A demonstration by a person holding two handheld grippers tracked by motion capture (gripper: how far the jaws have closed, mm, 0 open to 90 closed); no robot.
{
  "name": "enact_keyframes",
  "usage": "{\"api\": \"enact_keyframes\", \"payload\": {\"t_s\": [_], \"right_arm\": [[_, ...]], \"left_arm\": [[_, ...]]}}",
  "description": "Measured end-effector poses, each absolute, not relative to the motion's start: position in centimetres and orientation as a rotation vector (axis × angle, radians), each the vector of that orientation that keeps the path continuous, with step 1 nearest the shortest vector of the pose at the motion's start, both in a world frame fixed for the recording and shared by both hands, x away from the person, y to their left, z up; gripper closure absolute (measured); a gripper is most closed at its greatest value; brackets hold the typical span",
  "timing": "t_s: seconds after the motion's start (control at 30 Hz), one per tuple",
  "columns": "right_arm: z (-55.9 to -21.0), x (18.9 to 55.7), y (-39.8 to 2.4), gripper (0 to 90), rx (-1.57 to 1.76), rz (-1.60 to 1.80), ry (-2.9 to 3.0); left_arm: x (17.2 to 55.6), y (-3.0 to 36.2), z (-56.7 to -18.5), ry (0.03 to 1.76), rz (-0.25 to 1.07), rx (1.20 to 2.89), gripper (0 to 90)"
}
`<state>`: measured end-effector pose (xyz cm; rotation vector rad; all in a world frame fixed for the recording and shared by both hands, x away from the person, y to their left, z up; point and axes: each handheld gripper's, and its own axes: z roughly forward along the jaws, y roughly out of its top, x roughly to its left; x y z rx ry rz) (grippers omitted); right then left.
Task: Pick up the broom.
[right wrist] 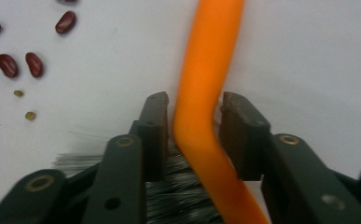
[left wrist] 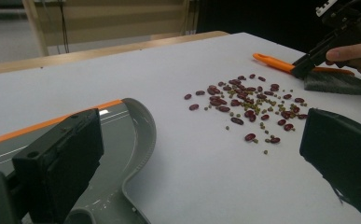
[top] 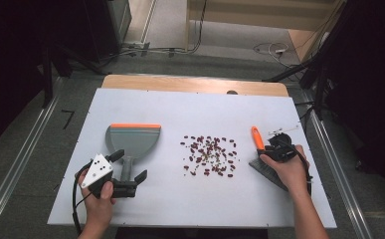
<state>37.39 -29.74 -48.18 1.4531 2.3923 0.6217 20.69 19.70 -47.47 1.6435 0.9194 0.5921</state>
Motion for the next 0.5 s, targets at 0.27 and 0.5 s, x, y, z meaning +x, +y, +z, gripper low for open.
{"api": "enact_keyframes", "payload": {"t_s": [0.27, 0.5], "right_arm": [[-47.9, 38.4, -30.3, 67.7, 1.568, 0.638, 2.424], [-48.3, 37.5, -30.4, 68.0, 1.542, 0.699, 2.364]], "left_arm": [[20.6, 19.6, -47.4, 0.911, 0.595, 1.649, 0.0], [20.4, 19.7, -47.2, 0.909, 0.596, 1.641, 0.0]]}}
